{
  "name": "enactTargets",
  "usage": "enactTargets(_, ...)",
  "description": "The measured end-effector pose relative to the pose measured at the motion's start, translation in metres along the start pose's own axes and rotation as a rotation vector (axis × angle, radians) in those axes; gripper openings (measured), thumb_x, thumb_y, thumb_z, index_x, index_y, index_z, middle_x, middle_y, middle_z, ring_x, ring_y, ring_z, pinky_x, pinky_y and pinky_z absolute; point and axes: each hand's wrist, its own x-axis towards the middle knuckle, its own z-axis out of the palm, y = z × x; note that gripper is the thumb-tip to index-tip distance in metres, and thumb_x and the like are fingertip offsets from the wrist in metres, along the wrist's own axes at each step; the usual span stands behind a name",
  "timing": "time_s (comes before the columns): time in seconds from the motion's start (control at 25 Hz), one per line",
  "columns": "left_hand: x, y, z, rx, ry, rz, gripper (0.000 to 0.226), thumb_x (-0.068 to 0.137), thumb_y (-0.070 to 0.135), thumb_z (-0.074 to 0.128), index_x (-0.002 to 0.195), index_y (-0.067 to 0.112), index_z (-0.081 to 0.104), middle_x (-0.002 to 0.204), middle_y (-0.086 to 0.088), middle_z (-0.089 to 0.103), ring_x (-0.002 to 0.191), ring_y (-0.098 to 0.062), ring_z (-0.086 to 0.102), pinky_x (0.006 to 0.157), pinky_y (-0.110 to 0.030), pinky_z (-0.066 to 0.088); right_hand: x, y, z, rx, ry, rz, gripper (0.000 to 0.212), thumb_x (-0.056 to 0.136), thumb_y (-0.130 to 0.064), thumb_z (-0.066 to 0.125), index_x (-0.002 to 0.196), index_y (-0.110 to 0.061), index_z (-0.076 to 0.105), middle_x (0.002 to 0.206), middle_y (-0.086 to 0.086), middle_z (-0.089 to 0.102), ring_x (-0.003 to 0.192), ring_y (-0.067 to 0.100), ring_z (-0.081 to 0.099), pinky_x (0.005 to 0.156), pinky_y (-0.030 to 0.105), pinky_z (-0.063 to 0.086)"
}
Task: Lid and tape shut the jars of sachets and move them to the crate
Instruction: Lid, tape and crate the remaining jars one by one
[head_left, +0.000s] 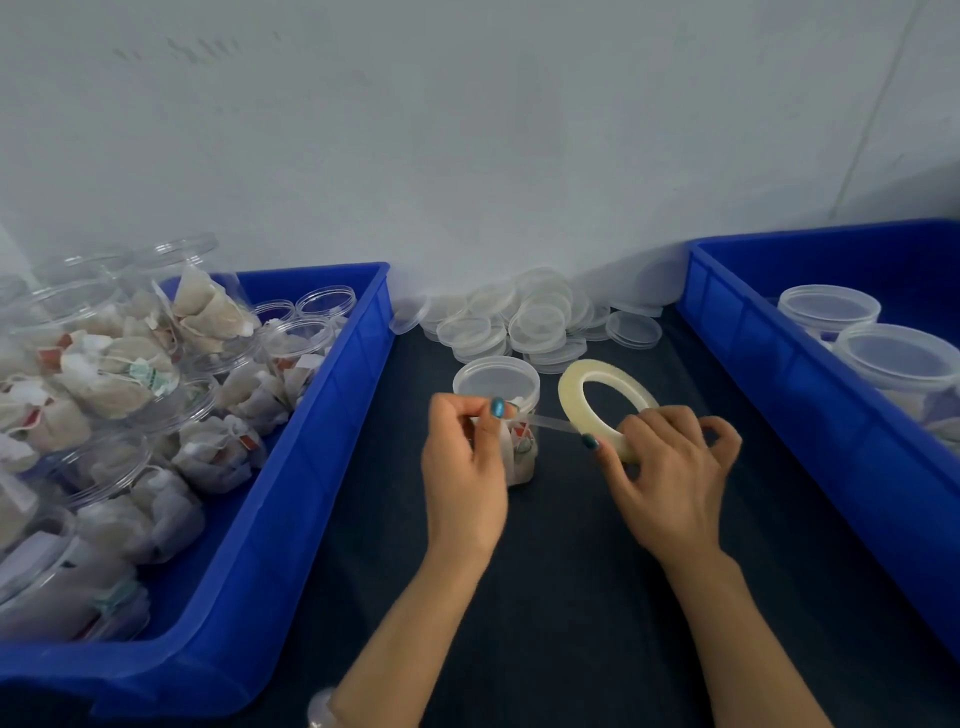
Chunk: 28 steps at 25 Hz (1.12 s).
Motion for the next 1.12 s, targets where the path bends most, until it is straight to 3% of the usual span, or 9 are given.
enactTargets(0.2,0.000,-0.010,-0.020,-0.070,0.087,-0.037,0.008,0.097,0.023,0.058,0.091,0.027,0.055,0.084,0.030,0.062,0.078,0.009,0.058,0.069,-0.005,0.044,0.005,-0.004,-0.001,-0.066,0.016,0.172,0.055,0.086,-0.070,0.034,0.075,-0.021,0.056,0.085,-0.006,0.061,0.103,0.023,0.038,0.085,0.042,0.021)
enactTargets(0.44,-0.002,-0.032,-0.019,-0.191,0.270,-0.264,0.009,0.099,0.022,0.056,0.092,0.027,0.053,0.091,0.011,0.067,0.079,0.016,0.058,0.069,-0.004,0.043,0.011,-0.022,0.008,-0.062,-0.036,0.180,0.056,0.085,-0.072,0.029,0.083,-0.022,0.053,0.095,-0.005,0.058,0.106,0.023,0.034,0.086,0.041,0.019)
enactTargets(0.52,0.002,-0.034,-0.017,-0.178,0.288,-0.296,0.010,0.099,0.023,0.056,0.091,0.029,0.052,0.091,0.012,0.065,0.078,0.017,0.057,0.069,-0.010,0.043,0.014,-0.025,0.009,-0.071,-0.033,0.178,0.054,0.085,-0.072,0.031,0.083,-0.023,0.052,0.094,-0.005,0.057,0.106,0.023,0.034,0.086,0.041,0.019)
enactTargets(0.64,0.014,-0.037,-0.012,-0.173,0.307,-0.299,0.014,0.100,0.024,0.055,0.089,0.030,0.050,0.088,0.015,0.064,0.079,0.019,0.056,0.069,-0.008,0.043,0.020,-0.029,0.013,-0.089,-0.054,0.184,0.054,0.085,-0.073,0.029,0.084,-0.023,0.051,0.096,-0.004,0.057,0.107,0.023,0.033,0.086,0.041,0.019)
enactTargets(1.0,0.038,-0.056,0.009,-0.091,0.185,-0.267,0.009,0.103,0.019,0.051,0.100,0.028,0.051,0.106,0.017,0.059,0.092,0.013,0.056,0.073,-0.004,0.041,0.023,-0.032,0.029,-0.030,-0.074,0.202,0.053,0.089,-0.071,0.039,0.087,-0.022,0.056,0.098,-0.004,0.060,0.106,0.023,0.033,0.088,0.043,0.020)
enactTargets(1.12,0.043,-0.060,0.012,-0.172,0.123,-0.274,0.007,0.102,0.017,0.051,0.103,0.023,0.052,0.098,0.012,0.061,0.084,0.009,0.058,0.070,-0.006,0.044,0.020,-0.031,0.032,0.011,-0.072,0.209,0.050,0.090,-0.070,0.042,0.088,-0.021,0.055,0.096,-0.006,0.058,0.105,0.022,0.033,0.089,0.043,0.020)
